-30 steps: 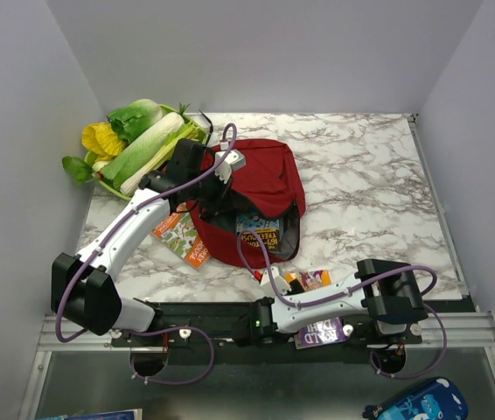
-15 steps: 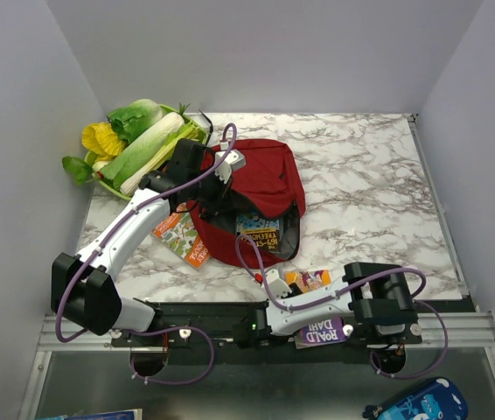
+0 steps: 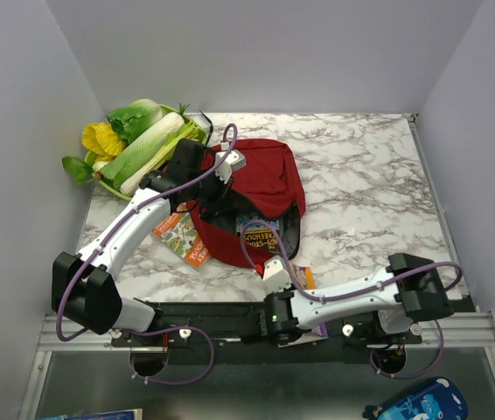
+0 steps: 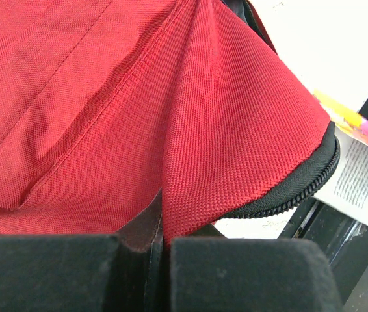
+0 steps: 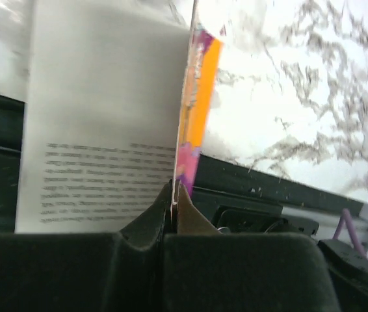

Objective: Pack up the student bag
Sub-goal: Pick up the book from the center of the board, then place the book in the student bag.

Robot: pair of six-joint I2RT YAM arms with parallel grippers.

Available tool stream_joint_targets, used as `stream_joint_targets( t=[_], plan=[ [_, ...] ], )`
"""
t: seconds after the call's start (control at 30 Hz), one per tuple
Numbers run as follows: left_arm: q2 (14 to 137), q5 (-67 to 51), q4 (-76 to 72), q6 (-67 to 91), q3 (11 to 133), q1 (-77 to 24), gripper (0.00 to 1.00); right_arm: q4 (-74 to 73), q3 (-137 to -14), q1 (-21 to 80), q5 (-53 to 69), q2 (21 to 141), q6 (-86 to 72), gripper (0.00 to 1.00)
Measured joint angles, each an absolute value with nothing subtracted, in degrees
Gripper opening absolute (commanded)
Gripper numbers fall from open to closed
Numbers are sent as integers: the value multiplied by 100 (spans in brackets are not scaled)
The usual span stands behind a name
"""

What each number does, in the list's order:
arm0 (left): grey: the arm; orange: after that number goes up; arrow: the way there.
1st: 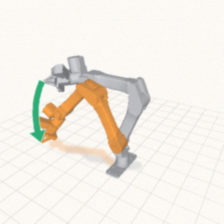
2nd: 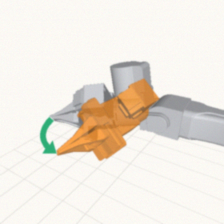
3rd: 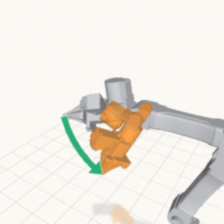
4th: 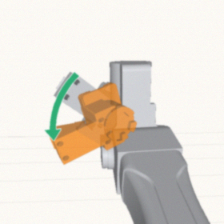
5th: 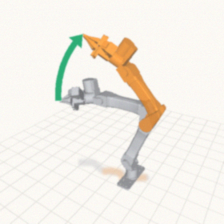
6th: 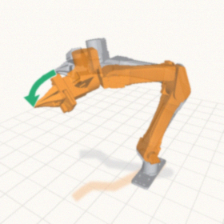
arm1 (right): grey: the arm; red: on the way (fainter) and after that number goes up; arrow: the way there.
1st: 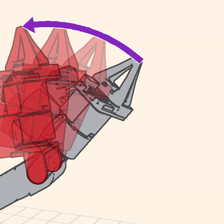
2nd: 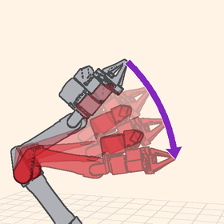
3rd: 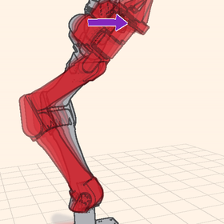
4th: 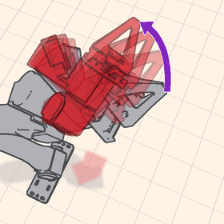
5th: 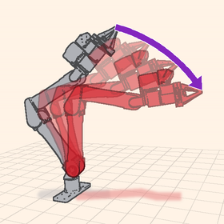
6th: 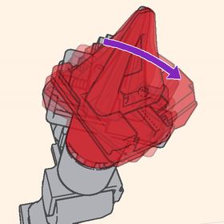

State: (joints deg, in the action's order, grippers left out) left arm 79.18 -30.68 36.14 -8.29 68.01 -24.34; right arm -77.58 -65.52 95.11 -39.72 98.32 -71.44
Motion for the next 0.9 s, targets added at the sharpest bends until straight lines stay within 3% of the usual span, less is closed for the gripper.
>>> stream_joint_targets(
  t=[0.27, 0.5, 0.8, 0.9],
  plan=[
    [7968, -3070, 3634, -836, 6803, -2434, 0, -7734, -7756, 9629, -5107, 8663, -5955, 1],
    [7988, -3068, 3684, -838, 6864, -2434, 0, -7712, -8702, 9509, -6499, 8591, -4689, 1],
    [8042, -3072, 3712, -808, 6976, -2434, 0, -7625, -8635, 8742, -7244, 8768, -4051, 0],
    [8064, -3074, 3734, -777, 6976, -2434, 0, -6803, -8112, 8744, -7153, 8674, -3315, 0]
  ],
)
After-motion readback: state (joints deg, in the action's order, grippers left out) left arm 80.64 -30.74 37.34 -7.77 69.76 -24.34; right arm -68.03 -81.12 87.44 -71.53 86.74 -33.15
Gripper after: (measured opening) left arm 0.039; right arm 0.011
